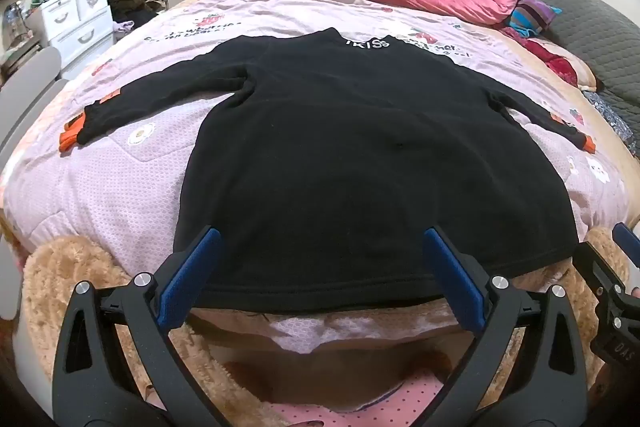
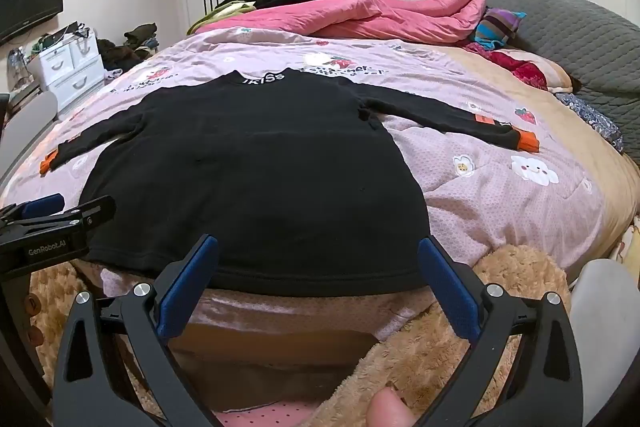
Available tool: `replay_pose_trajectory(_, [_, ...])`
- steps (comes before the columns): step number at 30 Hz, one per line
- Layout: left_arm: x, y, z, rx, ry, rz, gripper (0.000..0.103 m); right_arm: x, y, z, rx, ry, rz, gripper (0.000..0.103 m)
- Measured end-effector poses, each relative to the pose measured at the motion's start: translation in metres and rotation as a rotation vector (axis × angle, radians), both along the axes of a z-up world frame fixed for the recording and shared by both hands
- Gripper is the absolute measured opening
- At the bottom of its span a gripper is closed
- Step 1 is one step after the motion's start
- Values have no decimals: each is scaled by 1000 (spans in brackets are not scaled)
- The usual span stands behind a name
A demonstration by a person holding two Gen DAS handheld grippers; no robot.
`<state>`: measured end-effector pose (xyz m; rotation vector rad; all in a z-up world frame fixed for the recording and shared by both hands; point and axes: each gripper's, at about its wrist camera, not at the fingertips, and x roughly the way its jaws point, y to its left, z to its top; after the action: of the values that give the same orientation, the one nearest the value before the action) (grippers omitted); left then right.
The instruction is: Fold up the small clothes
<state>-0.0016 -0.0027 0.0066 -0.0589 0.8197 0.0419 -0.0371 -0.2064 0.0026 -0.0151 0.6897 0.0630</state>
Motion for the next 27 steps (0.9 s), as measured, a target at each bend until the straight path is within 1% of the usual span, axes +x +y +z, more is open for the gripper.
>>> replay_pose_trajectory(5, [0,-1,0,2,-3,-6,95,-1,-2,2,2,-1,1,99])
replay_pose_trajectory(7, [0,-2,0,2,-2,-6,95,-6,0,-4,2,0,-1,99])
replay_pose_trajectory(8, [0,-2,0,2,-3,-8,95,-1,0,0,0,-2,0,99])
replay_pose_trajectory(13, [1,-4,0,3,2,-9,95,3,-3,2,0,0,-4,99])
replay_pose_trajectory(21, [3,-4,-1,-6,4,-18,95,4,0,2,2,9,-3,99])
replay_pose_trajectory(25, [12,-3,-1,-3,14,-24,95,9,2,12,27,-19,10,99])
replay_pose_trajectory(27, [20,-4,0,10,18,-21,95,12,4,19,21,-30,18,99])
